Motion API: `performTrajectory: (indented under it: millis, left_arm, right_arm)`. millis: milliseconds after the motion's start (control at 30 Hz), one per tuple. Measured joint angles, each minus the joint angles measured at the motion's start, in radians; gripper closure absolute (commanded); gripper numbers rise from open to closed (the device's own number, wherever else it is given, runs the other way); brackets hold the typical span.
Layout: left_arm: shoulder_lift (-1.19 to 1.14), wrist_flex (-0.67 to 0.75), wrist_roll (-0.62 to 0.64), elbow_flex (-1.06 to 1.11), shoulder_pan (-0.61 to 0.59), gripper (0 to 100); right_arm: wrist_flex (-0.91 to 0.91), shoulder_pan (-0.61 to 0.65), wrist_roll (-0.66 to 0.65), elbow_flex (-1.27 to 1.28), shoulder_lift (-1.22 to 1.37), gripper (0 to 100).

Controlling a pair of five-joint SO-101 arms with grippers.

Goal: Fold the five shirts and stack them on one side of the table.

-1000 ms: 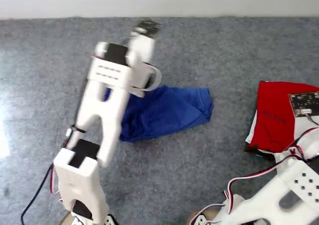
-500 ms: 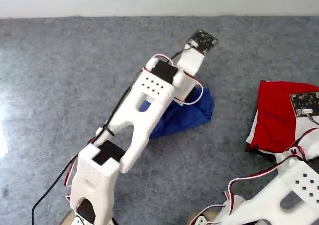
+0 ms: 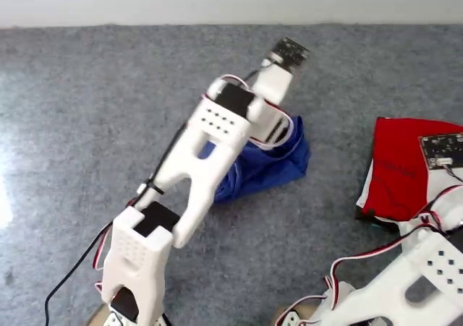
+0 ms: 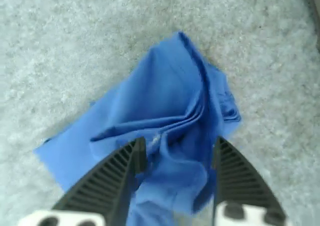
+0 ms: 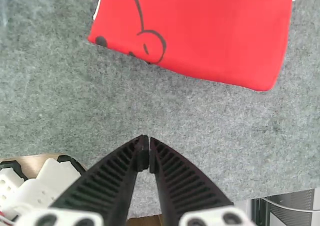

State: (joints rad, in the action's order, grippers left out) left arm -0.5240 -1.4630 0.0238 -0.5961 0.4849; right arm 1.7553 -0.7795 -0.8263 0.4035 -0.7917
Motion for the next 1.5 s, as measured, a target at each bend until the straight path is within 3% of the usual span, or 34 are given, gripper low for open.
performTrajectory:
  millis: [167, 433, 633, 800, 1000, 1133, 1333, 1500]
  left_arm:
    - [-0.002, -0.026, 0.000, -0.034, -0.140, 98]
    - [-0.161, -0.028, -0.084, -0.046, -0.192, 99]
    - [-0.308, -0.066, -0.087, -0.127, -0.123, 99]
    - [-0.313, -0.241, -0.092, -0.307, 0.066, 99]
    - [-0.295, -0.269, -0.092, -0.362, 0.226, 99]
    - [-0.249, -0.272, -0.092, -0.362, 0.187, 99]
    - [-0.193, -0.272, -0.087, -0.308, 0.021, 99]
    - [-0.172, -0.272, -0.089, -0.140, 0.060, 99]
  right_arm:
    - [0.000, 0.000, 0.000, 0.002, 0.000, 99.0]
    - [0.000, 0.003, 0.000, 0.052, 0.000, 99.0]
    - [0.000, 0.003, 0.000, 0.075, 0.000, 99.0]
    - [0.000, 0.003, 0.000, 0.069, 0.000, 99.0]
    - [0.000, 0.003, 0.000, 0.069, 0.000, 99.0]
    - [0.000, 0.003, 0.000, 0.069, 0.000, 99.0]
    - [0.000, 0.006, 0.000, 0.069, 0.000, 99.0]
    - [0.000, 0.006, 0.000, 0.069, 0.000, 99.0]
